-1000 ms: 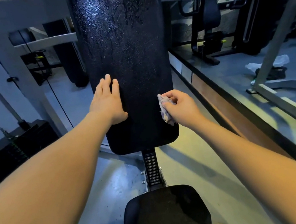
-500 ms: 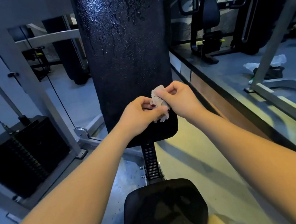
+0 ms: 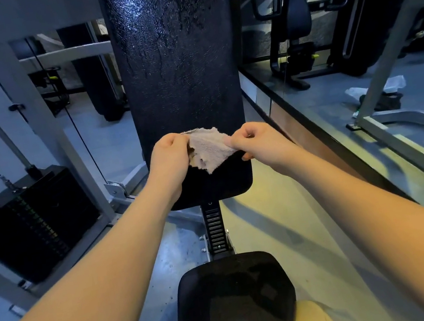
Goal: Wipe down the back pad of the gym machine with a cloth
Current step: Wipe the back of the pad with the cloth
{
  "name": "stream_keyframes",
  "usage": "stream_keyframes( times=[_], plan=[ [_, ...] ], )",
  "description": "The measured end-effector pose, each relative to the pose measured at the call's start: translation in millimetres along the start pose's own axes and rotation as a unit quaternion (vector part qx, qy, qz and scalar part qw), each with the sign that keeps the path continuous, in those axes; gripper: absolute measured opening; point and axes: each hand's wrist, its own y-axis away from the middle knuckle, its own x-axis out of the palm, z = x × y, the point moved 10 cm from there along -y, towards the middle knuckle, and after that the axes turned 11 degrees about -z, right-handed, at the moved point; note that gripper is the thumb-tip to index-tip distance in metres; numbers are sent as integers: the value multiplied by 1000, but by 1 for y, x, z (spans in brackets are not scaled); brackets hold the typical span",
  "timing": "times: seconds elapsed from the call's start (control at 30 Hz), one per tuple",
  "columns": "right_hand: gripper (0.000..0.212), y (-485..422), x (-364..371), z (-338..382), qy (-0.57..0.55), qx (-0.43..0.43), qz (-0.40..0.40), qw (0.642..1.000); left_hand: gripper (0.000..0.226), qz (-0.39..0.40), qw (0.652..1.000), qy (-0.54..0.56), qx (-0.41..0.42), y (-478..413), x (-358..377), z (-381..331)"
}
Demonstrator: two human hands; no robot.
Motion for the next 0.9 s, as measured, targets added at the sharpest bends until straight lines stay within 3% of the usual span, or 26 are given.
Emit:
stream_keyframes(
  times=[0.13,0.2,0.23,0.37,0.43,0.53,0.67,0.73,0.83,0.9],
  plan=[
    [33,4,14,5,-143,1,54,988,25,0,999,-28,34,4,2,-7],
    [24,11,22,3,-171,27,85,981,23,-4,999,-14,28,5,2,-8],
    [24,16,27,0,-158,40,104,981,22,-10,1000,-7,18,5,0,-9],
    [62,30,42,-9,-50,42,163,985,25,-24,998,-32,42,8,-6,-23],
    [53,33,49,-10,-22,29,168,985,25,-30,996,-55,63,8,-8,-31],
    [7,32,53,-4,-36,-8,157,987,23,-48,994,-65,73,4,-13,-35],
    [14,24,49,-3,-104,6,100,990,23,-99,980,-141,98,-1,-20,-39],
    [8,18,36,-6,-105,16,43,993,27,-109,977,-178,54,-4,-21,-29],
    [10,9,16,-17,-129,50,-23,990,62,9,981,-192,16,3,-3,-17],
    [9,4,9,-19,-167,59,-18,984,66,131,948,-280,71,12,22,-14]
  ],
)
